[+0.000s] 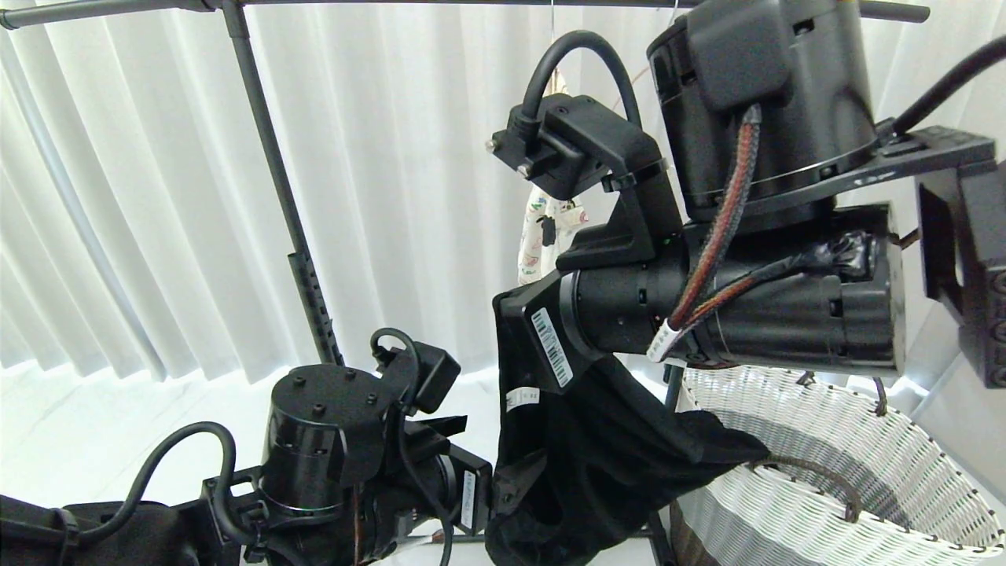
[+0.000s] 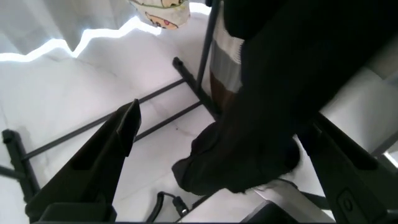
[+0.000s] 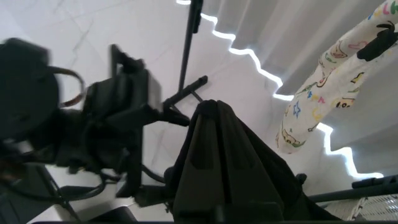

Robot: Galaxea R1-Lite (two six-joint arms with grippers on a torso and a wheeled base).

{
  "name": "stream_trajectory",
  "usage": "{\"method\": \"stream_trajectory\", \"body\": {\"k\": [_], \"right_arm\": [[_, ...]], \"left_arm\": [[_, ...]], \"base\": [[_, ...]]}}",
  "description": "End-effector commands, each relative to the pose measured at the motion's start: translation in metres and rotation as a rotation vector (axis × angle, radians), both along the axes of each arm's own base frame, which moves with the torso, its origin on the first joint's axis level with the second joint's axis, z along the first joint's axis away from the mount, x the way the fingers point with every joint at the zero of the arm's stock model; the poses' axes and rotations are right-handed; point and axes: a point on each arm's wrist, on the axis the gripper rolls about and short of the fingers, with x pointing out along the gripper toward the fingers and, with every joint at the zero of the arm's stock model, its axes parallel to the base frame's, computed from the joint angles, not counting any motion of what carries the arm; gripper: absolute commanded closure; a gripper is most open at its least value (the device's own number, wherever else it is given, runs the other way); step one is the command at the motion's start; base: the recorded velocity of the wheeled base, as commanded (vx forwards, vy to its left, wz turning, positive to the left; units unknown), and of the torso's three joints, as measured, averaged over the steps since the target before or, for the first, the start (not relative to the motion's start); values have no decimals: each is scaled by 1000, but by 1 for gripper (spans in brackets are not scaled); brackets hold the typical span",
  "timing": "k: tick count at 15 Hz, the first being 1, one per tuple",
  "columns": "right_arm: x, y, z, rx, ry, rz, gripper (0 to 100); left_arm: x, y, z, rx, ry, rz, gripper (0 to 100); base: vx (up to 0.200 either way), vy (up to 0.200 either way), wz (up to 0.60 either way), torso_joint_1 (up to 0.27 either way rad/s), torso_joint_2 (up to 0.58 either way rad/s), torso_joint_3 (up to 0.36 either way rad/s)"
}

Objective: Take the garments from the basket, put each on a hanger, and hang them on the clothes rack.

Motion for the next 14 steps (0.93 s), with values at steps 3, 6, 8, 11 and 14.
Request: {"method": "stream_trajectory", "body": {"k": [3,6,8,11,14], "right_arm": [[-7,-5,7,13,-5,14,100],[-8,-7,9,18,-8,14,100],[-8,-7,9,17,-7,14,100],[-8,-7,8,15,-7,14,100],[-2,-9,5,5,-1,-8,100]], "left_arm": [[7,0,-10,29,23,32,0],[7,0,-13,39,31,33,0],[7,0,-13,39,31,33,100],[6,0,-12,37,28,33,100],[6,2,-14,69,9,97,100]], "base": [[0,0,0,0,0,0],[0,0,0,0,0,0],[0,0,0,0,0,0],[0,0,0,0,0,0],[0,0,0,0,0,0]]}}
